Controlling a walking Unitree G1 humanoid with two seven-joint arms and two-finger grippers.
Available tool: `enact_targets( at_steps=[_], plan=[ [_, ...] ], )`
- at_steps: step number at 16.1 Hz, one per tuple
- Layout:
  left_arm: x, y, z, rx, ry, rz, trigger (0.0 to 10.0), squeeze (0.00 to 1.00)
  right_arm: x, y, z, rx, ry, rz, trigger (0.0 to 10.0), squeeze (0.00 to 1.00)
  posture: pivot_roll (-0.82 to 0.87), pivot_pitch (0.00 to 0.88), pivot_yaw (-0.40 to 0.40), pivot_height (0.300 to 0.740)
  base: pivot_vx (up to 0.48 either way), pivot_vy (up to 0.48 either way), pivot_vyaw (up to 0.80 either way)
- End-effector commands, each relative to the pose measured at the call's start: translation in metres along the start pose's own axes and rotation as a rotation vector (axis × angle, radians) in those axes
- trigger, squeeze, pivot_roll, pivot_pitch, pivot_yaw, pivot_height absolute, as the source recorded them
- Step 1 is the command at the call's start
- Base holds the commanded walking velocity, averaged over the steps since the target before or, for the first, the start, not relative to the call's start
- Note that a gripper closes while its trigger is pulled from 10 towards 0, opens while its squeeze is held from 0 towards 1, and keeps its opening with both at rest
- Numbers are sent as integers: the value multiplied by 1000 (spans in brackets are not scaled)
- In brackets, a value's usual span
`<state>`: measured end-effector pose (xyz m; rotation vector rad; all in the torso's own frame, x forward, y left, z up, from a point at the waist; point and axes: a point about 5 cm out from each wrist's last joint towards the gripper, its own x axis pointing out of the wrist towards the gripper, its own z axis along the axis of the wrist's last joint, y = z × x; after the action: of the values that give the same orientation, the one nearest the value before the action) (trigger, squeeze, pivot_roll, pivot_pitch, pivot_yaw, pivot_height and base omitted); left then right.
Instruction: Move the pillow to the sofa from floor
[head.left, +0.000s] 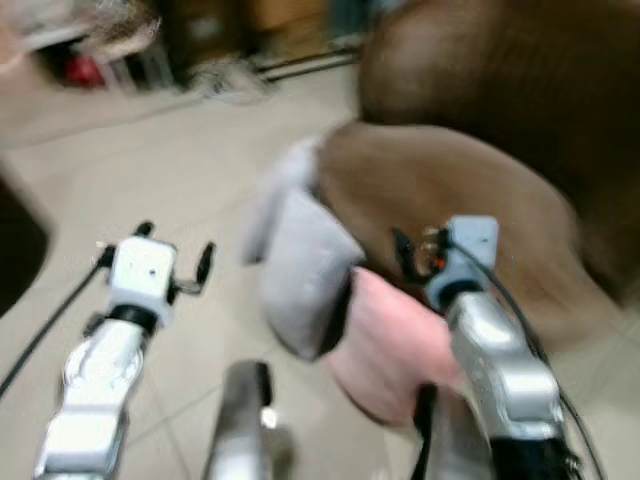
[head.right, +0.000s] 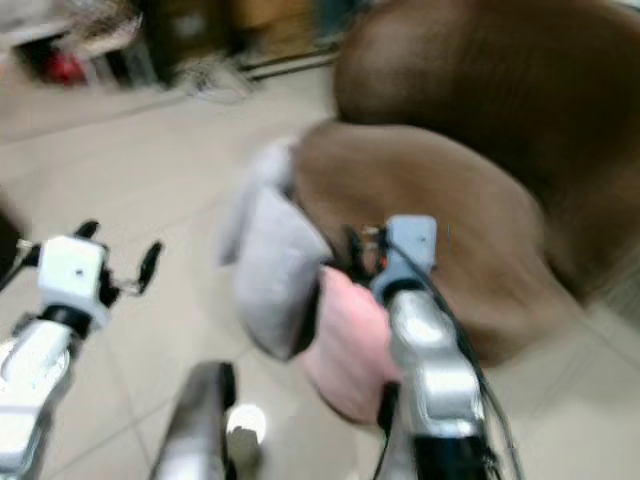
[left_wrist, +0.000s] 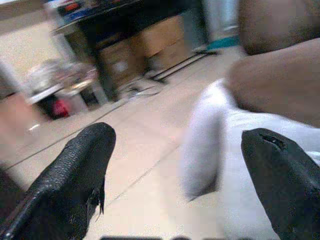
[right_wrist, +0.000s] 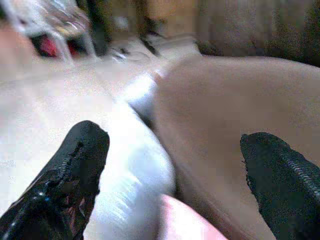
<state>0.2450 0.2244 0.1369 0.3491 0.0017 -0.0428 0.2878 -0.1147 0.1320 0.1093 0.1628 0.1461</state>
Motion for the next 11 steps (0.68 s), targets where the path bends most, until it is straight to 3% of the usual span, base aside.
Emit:
enact_targets(
  at_steps=[1,4,6,7,8,11],
  plan=[
    [4,-10,7,4,-30,-35,10000,0,-4,-19,-3,-20,9,-58,10000,0,-32,0,-7,485,270,0,0],
    [3,-12,6,3,-28,-40,10000,0,-4,-20,-6,-34,29,-39,10000,0,-32,0,-10,485,0,0,0],
    [3,-13,5,19,-21,-48,10000,0,-3,-24,-17,-93,118,-15,10000,0,-31,0,-13,485,0,0,0],
    [3,-13,5,23,-19,-52,10000,0,-3,-26,-21,-117,145,-9,10000,459,-29,0,-16,485,0,0,0],
    [3,-14,4,25,-16,-56,10000,0,-3,-28,-25,-120,159,-9,10000,1000,-27,0,-20,485,0,0,0],
    [-1,-18,0,36,15,-108,10000,0,-1,-34,-40,-189,246,9,10000,1000,-20,0,-23,485,0,0,0]
  ],
)
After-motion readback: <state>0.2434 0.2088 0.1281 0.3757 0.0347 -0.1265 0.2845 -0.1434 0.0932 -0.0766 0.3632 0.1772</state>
